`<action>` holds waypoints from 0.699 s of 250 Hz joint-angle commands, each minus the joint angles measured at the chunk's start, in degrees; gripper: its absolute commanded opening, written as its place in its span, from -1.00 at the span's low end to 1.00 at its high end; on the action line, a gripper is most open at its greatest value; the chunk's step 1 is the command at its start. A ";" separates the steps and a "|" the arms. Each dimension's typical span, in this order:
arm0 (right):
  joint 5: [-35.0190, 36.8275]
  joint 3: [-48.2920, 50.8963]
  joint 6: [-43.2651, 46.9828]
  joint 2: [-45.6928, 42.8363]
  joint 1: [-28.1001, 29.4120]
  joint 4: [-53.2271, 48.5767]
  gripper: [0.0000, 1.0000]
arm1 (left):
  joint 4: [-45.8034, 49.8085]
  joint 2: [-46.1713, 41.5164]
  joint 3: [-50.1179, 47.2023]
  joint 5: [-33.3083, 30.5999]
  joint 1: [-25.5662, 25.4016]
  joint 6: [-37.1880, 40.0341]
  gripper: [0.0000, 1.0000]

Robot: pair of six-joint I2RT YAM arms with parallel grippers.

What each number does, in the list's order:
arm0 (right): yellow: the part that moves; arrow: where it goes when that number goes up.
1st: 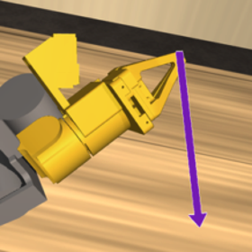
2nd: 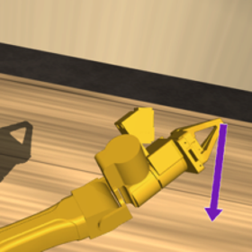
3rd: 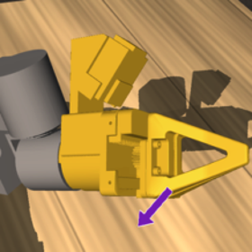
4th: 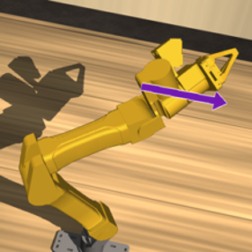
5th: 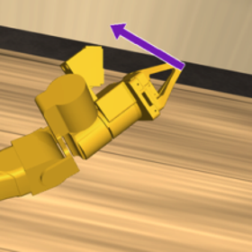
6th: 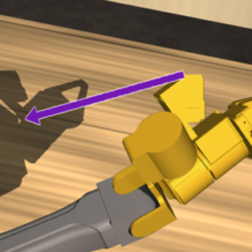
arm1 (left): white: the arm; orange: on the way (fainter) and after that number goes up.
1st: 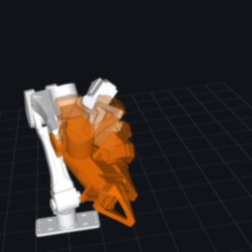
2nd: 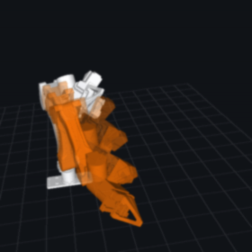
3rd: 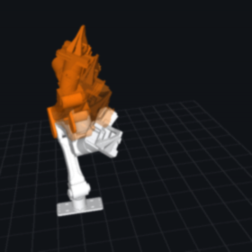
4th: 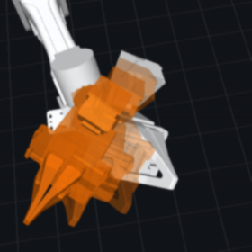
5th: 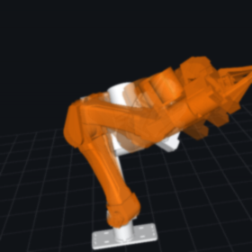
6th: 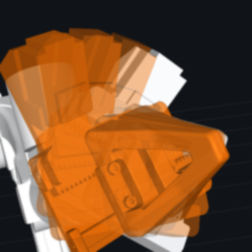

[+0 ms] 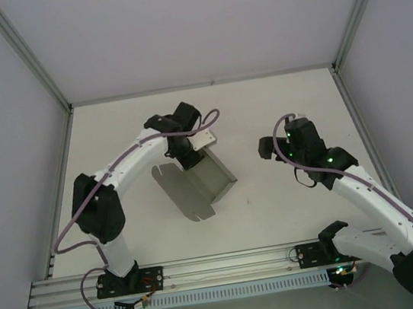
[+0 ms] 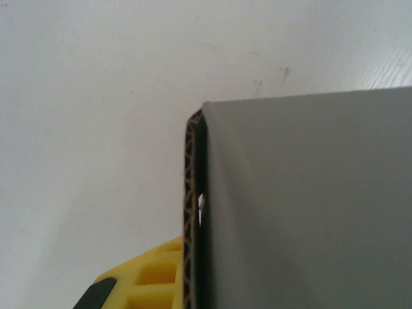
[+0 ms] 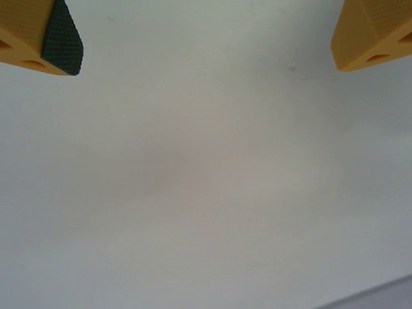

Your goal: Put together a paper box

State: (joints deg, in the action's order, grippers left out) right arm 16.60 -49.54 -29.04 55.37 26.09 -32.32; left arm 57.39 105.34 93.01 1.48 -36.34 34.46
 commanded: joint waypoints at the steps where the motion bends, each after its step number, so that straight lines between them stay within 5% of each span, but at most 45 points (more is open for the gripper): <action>1: 1.75 0.93 -1.19 -1.49 -2.20 -8.30 1.00 | 9.23 7.24 4.65 -7.91 -2.84 4.89 -1.00; 93: -1.57 2.23 0.03 2.30 -6.11 -7.19 1.00 | 7.99 21.85 11.11 -25.11 -9.42 3.85 -1.00; 145: -2.44 3.35 0.45 3.51 -7.29 -5.71 1.00 | 6.63 28.62 14.36 -30.59 -11.43 3.01 -0.75; 175: -3.19 4.01 0.80 3.26 -7.76 -5.16 1.00 | 6.39 28.34 14.73 -30.04 -11.37 2.92 -0.36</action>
State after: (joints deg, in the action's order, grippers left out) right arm 14.85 -46.41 -29.15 59.00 19.00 -38.63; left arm 64.27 132.92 106.72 -26.17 -47.51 37.76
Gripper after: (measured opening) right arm 0.998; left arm 0.244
